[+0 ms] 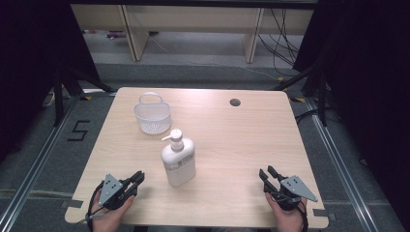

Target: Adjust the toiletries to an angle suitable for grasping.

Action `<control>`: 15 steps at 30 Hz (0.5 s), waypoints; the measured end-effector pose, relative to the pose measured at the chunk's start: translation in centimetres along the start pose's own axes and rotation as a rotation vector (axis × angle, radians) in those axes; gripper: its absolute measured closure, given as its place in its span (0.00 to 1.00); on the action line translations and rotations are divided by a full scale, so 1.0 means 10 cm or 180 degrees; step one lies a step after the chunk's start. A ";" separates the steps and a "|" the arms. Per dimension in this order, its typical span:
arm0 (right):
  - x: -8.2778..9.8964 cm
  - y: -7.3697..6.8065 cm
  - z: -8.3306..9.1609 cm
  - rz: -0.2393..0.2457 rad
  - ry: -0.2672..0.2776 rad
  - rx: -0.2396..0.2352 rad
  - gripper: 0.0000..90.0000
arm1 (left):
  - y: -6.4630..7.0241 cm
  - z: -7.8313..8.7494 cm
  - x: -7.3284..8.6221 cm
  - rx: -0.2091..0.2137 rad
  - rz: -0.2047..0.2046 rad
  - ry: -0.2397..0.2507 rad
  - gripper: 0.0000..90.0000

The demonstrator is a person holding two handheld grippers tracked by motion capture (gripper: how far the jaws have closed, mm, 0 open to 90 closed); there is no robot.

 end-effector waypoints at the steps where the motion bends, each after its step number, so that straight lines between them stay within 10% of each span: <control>1: 0.00 0.00 0.01 -0.0019 -0.0010 -0.0004 0.69 | 0.00 -0.01 0.00 0.0006 0.0004 0.0009 0.92; 8: 0.00 -0.02 -0.01 -0.0068 -0.0020 -0.0057 0.70 | 0.11 0.06 -0.07 0.0106 0.0036 0.0104 1.00; 15: 0.01 -0.01 -0.01 0.0043 -0.0057 0.0037 0.70 | 0.56 0.19 -0.32 0.0490 -0.0118 0.0298 1.00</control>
Point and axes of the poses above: each handheld gripper's, and its own axes: z roughly backward along the jaws, x roughly out of its underside, y roughly to its right, the point moved 7 cm from there along -z, roughly forward along the jaws, and after that the axes turned 6 degrees about -y, right-handed, at the moved point
